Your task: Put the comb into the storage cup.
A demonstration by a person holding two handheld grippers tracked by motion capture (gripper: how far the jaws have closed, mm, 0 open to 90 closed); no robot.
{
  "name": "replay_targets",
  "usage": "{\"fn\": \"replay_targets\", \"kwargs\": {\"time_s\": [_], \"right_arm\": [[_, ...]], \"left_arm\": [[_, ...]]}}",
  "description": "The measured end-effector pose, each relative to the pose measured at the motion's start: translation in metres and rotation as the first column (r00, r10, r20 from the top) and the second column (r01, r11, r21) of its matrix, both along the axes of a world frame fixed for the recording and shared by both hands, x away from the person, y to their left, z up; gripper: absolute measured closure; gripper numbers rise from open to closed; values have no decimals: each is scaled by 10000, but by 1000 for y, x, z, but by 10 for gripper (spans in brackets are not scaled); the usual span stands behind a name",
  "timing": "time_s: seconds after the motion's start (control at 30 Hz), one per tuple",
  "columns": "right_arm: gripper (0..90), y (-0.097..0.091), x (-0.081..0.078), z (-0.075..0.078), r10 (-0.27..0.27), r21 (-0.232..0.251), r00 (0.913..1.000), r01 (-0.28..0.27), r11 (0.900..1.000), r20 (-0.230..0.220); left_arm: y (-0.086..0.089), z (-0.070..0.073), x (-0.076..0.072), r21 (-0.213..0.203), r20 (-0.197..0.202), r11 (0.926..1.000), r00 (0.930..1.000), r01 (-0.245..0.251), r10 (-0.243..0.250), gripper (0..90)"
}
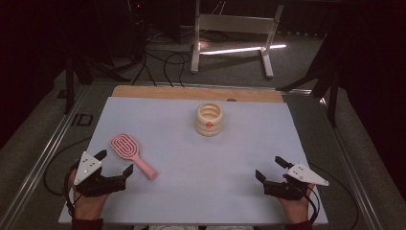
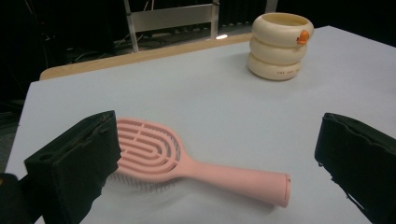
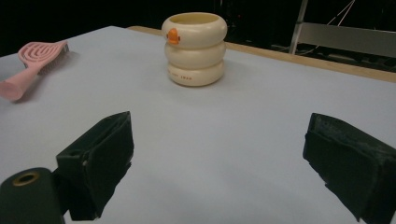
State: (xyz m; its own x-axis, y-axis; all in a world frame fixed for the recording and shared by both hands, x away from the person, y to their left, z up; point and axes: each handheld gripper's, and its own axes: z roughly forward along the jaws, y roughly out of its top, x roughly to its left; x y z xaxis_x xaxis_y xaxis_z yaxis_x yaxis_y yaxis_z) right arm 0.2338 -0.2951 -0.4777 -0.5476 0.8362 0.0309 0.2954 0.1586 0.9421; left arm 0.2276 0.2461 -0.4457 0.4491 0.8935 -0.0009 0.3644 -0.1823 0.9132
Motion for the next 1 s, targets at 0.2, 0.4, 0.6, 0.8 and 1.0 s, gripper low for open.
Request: {"fn": "replay_targets", "kwargs": {"time_s": [0.2,0.4,0.6,0.8,1.0], "right_arm": [[85,0,0,0,-55,-45,10000,56,10000,38],[85,0,-1,1,-96,-92,9999,97,9999,105],[85,-1,-1,1,-112,-93,9998,113,9999,134],[85,-1,-2,2,-96,-40,9998,97,9999,167],[85,-2,-2,2,-168,-82,9997,170,9998,162]], "left_arm": [[-8,0,5,164,-141,9997,9998,157,-154,7],[-20,1,16,298,-293,9984,9984,483,-475,7],[-31,2,27,390,-527,9976,9970,580,-559,11],[-44,-3,37,447,-723,9958,9944,799,-765,19],[-55,-8,48,501,-1073,9940,9900,976,-918,20]]}}
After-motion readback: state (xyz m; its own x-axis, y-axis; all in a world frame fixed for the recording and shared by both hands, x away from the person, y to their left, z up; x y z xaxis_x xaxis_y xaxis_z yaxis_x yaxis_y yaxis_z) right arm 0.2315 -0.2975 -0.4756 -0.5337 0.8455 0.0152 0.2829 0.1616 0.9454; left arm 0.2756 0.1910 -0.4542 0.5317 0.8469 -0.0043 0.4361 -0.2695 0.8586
